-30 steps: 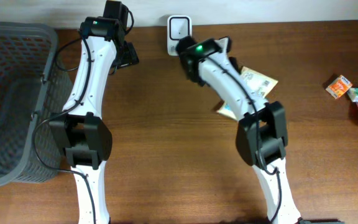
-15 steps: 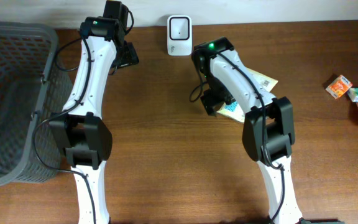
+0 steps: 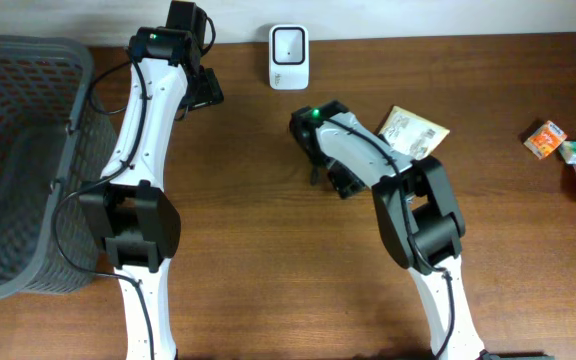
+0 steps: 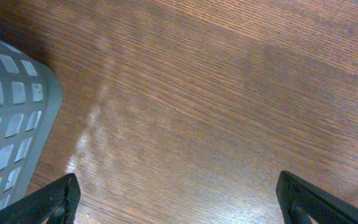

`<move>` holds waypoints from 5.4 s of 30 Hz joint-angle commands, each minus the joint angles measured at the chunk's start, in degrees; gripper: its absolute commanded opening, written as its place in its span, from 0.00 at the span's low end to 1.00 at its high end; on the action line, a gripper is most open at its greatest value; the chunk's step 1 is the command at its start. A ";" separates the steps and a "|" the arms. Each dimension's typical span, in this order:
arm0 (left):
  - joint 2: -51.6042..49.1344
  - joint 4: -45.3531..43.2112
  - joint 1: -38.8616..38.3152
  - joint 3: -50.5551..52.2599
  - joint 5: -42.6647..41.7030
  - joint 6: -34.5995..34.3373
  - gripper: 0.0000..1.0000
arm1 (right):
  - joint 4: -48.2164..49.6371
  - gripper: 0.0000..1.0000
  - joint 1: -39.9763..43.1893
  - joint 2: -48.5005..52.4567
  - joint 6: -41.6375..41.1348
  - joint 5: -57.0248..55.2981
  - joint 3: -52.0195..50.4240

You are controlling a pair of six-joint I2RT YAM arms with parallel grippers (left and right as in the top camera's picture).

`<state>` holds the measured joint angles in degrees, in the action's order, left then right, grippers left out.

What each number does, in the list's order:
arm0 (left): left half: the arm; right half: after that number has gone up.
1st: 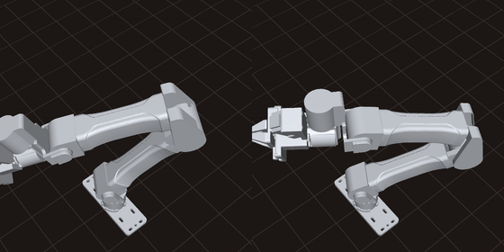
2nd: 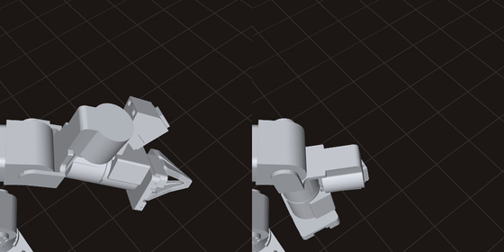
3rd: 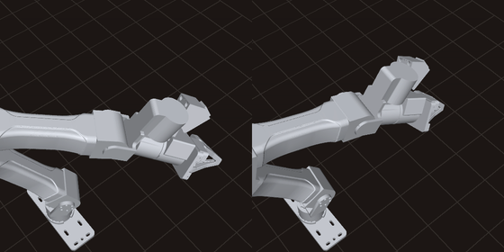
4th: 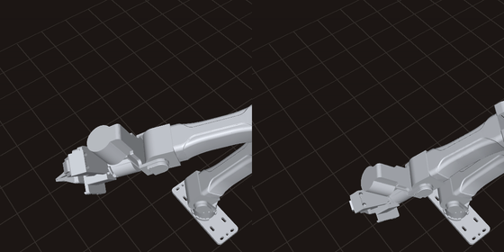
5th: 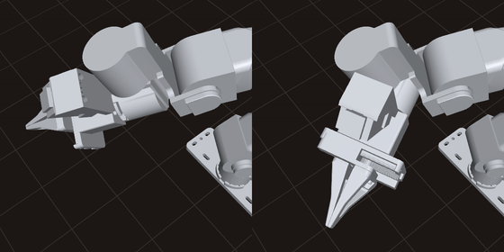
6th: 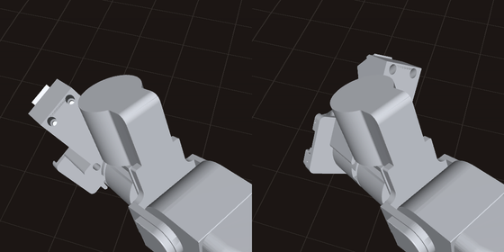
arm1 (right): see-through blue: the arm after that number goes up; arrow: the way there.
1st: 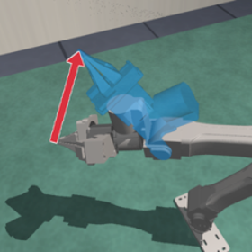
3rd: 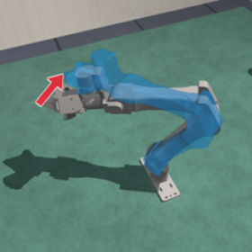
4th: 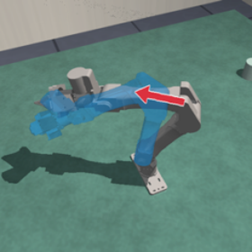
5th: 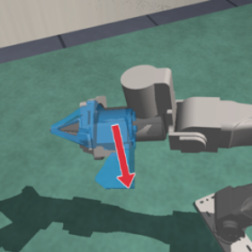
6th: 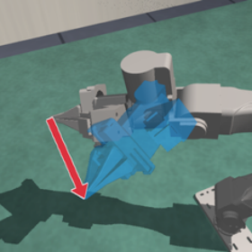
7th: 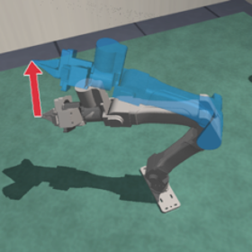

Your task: Scan the item barcode

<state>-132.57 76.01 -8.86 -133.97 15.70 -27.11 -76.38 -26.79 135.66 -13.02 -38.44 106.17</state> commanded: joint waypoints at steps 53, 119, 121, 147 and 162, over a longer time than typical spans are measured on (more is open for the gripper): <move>1.44 0.07 -0.13 0.13 0.61 -0.66 0.99 | -7.69 0.17 35.56 -2.71 3.30 50.12 16.94; 1.44 0.07 -0.13 0.13 0.61 -0.66 0.99 | 10.62 0.51 9.88 0.70 31.06 36.87 3.32; 1.44 0.07 -0.13 0.13 0.61 -0.66 0.99 | 10.34 0.33 9.88 0.55 26.43 36.89 4.17; 1.44 0.07 -0.11 0.13 0.61 -0.66 0.99 | 47.19 0.16 6.05 8.96 0.44 42.23 29.77; 1.44 0.07 -0.11 0.13 0.61 -0.66 0.99 | 26.53 0.09 28.59 -5.33 -8.92 42.27 29.92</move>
<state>-132.57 76.09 -8.86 -133.97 15.73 -27.11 -44.16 -6.48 135.33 -20.32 5.06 134.85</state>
